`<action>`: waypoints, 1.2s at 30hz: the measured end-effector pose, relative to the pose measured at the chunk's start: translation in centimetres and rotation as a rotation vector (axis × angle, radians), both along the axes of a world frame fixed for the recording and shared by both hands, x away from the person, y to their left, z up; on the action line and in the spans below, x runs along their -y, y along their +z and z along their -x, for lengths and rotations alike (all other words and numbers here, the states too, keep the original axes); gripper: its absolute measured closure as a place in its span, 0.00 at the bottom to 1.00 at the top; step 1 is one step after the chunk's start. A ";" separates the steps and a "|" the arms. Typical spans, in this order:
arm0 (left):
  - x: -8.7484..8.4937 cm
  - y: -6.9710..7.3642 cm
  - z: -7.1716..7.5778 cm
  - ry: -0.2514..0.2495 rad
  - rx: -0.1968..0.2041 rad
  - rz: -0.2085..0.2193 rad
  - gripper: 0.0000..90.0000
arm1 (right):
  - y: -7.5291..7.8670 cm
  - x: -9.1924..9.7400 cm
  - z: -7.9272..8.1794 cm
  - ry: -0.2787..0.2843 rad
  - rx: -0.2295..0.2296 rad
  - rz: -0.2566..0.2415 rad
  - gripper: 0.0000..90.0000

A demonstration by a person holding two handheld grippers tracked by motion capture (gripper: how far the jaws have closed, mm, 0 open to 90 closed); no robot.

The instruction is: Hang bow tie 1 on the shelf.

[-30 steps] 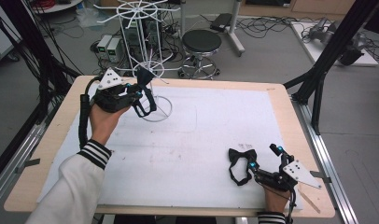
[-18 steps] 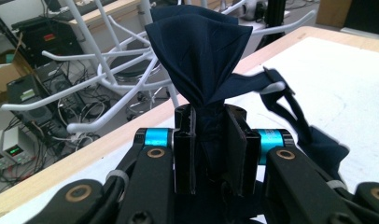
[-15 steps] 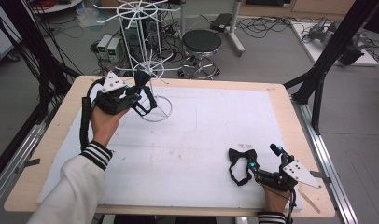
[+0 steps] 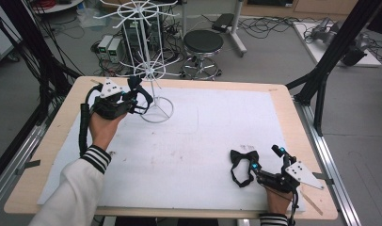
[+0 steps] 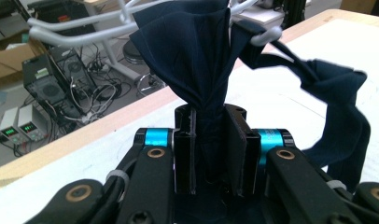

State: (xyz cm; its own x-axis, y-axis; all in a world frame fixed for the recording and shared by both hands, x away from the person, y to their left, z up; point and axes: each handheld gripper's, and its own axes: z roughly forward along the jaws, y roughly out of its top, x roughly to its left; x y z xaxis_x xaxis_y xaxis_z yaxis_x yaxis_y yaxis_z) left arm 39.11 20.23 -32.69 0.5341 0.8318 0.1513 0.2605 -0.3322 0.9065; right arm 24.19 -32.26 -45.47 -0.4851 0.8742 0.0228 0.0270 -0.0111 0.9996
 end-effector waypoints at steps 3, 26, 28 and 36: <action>-0.3 0.0 -0.1 0.001 -0.002 0.004 0.83 | 0.0 0.0 -0.1 -0.003 -0.008 -0.002 0.09; -2.0 -0.4 0.9 -0.015 0.045 0.089 0.18 | 0.0 -0.1 0.0 -0.005 0.004 0.008 0.09; -2.5 -0.6 1.3 -0.032 0.063 0.113 0.18 | 0.0 0.0 0.0 -0.005 0.004 0.010 0.09; -4.5 -1.9 2.9 -0.133 0.107 0.216 0.15 | 0.0 0.0 0.0 -0.003 0.007 0.009 0.09</action>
